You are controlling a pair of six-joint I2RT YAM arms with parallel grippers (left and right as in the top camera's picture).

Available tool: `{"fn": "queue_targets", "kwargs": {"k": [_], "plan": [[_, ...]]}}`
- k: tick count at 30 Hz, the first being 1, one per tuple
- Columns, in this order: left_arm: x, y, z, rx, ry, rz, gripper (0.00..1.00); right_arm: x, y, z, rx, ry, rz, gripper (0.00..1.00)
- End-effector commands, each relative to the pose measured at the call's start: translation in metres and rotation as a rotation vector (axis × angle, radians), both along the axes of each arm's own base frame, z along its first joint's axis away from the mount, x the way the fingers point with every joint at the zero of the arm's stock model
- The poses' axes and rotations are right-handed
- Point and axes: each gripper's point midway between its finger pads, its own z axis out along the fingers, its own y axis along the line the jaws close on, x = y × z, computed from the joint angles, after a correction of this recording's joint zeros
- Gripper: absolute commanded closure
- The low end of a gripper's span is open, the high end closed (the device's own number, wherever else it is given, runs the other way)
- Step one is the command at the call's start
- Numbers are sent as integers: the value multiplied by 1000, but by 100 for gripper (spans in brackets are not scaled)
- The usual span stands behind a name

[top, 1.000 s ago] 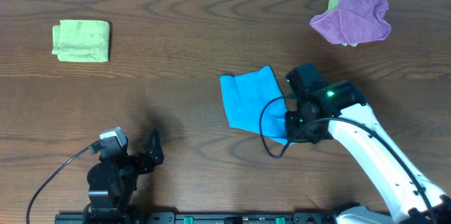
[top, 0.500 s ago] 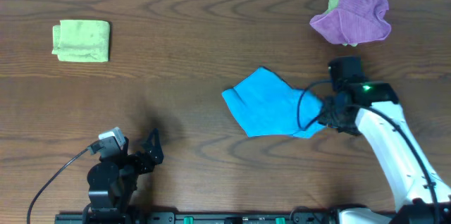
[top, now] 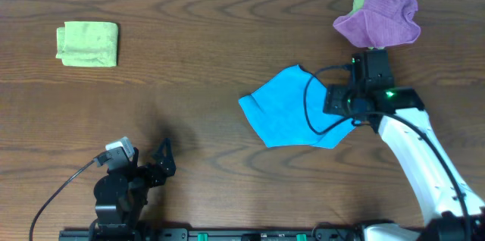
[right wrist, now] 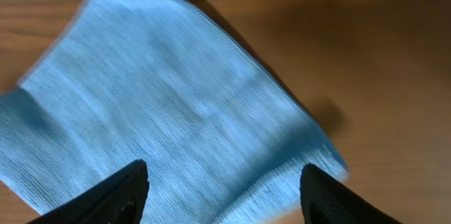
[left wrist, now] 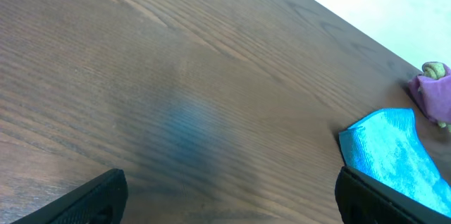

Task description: Fold the cloth

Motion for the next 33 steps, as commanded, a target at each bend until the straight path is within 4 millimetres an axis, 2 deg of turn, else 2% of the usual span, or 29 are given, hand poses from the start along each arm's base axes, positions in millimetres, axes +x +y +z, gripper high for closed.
{"fn": "queue_targets", "kwargs": {"k": [1,4,7,12,15,19,24,33], "plan": [[-1,-1,-6,-10,16,-1,5,13,17,-15,45,14,60,30],[-1,-1,-6,-10,16,-1,5,33,24,-32,57,21,71,31],[-1,-5,-4,-34,10,-14,5,61,31,-44,39,27,114,31],[-7,-32,0,-111,10,-161,5,118,40,-44,-27,-20,203,30],[-9,-39,8,-158,7,-183,4,134,43,-43,-47,-20,242,29],[-9,-39,18,-200,21,-163,4,141,45,-48,-67,-2,289,29],[-4,-39,25,-250,132,-133,4,132,47,-52,-66,33,306,28],[45,-59,69,-234,397,-208,4,116,51,-58,-81,93,368,28]]}}
